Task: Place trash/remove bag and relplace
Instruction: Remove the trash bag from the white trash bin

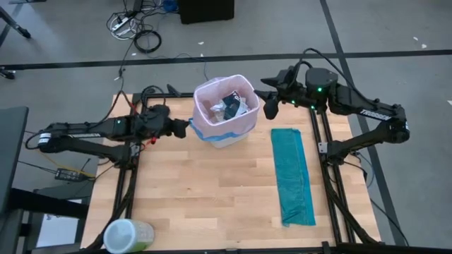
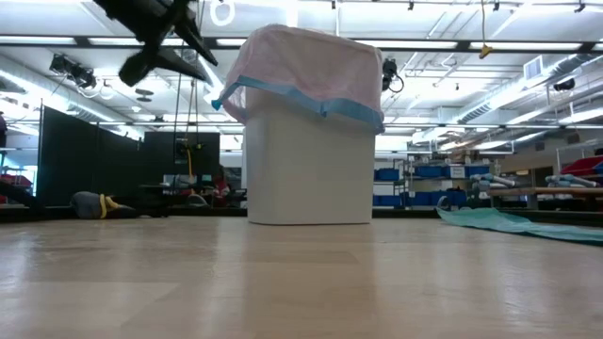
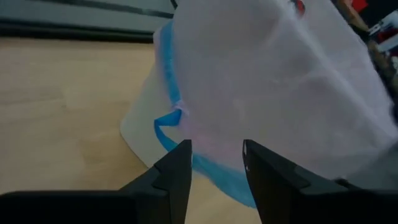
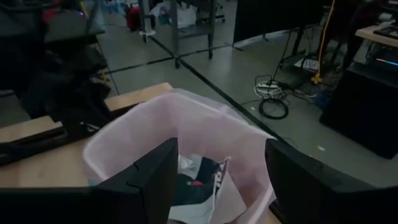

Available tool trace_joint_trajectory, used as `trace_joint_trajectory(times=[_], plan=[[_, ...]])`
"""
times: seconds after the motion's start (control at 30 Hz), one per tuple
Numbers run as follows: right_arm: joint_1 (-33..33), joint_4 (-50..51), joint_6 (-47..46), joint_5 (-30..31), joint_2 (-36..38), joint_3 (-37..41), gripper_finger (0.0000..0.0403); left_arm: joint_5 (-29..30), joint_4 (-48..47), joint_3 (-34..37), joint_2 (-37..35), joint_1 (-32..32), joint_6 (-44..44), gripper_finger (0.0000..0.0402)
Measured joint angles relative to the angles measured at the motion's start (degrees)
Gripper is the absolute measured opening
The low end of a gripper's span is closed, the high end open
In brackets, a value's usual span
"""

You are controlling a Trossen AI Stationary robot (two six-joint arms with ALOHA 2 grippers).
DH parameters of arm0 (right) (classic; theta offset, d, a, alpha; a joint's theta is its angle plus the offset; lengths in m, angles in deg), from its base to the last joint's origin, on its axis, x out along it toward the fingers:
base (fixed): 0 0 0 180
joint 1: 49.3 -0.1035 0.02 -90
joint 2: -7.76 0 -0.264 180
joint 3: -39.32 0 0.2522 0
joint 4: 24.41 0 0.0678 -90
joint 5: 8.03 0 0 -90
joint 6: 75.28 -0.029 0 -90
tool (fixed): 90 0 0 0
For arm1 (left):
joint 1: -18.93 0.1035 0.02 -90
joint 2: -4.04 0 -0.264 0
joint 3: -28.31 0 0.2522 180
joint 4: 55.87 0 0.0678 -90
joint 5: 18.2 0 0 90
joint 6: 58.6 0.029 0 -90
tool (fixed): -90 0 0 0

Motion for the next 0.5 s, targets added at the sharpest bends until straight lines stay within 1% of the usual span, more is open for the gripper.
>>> trace_joint_trajectory(times=[0.2,0.3,0.5], plan=[[-0.61,0.15,0.02,-0.02,-0.01,0.00,0.0224,-7.53,12.49,7.65,0.22,5.31,-0.39,0.0154],[-1.10,0.15,0.04,-0.41,0.09,0.00,0.0224,-9.08,14.35,10.46,0.48,5.78,-0.85,0.0154],[-2.05,0.15,0.13,-0.72,0.12,0.00,0.0223,-9.27,15.03,11.26,0.34,5.78,-0.46,0.0154]])
